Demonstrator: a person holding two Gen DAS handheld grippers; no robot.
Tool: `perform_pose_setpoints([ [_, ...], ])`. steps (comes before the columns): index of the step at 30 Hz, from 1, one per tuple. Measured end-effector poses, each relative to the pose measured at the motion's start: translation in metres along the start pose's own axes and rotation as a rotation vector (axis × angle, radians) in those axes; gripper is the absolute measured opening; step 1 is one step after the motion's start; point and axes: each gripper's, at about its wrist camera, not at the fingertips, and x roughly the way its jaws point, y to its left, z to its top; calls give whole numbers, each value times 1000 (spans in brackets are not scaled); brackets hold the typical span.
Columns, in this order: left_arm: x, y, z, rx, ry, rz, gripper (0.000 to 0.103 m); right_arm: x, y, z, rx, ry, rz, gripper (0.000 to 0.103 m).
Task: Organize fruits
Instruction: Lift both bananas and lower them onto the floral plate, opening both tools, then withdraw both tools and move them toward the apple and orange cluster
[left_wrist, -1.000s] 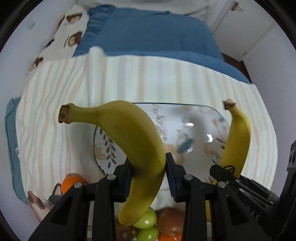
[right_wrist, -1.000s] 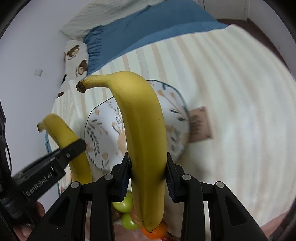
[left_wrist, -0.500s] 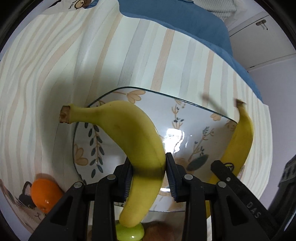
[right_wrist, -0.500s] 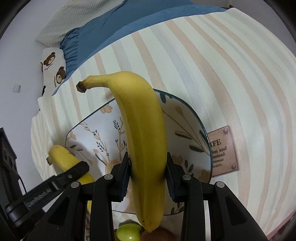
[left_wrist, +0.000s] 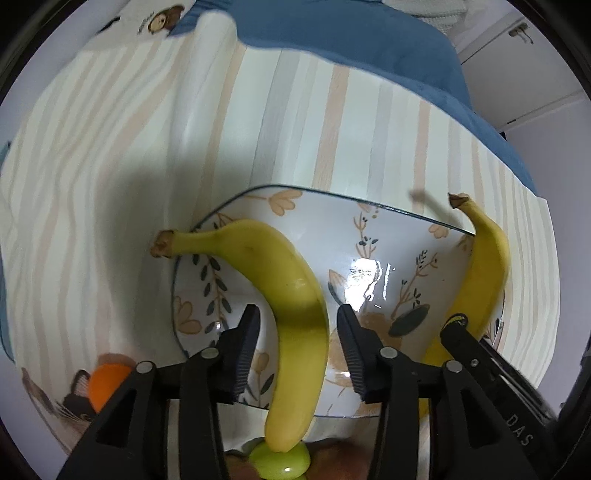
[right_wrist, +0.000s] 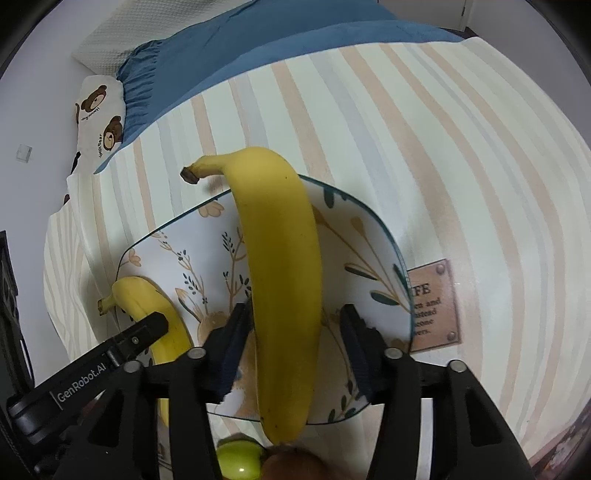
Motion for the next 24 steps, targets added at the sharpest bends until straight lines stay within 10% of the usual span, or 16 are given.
perform_pose_setpoints([
  [13, -66, 14, -38, 104, -165, 115, 99, -45, 5, -38, -208, -70, -55, 99],
  [24, -106, 19, -94, 132, -308, 136, 100, -98, 14, -83, -270, -169, -62, 100],
])
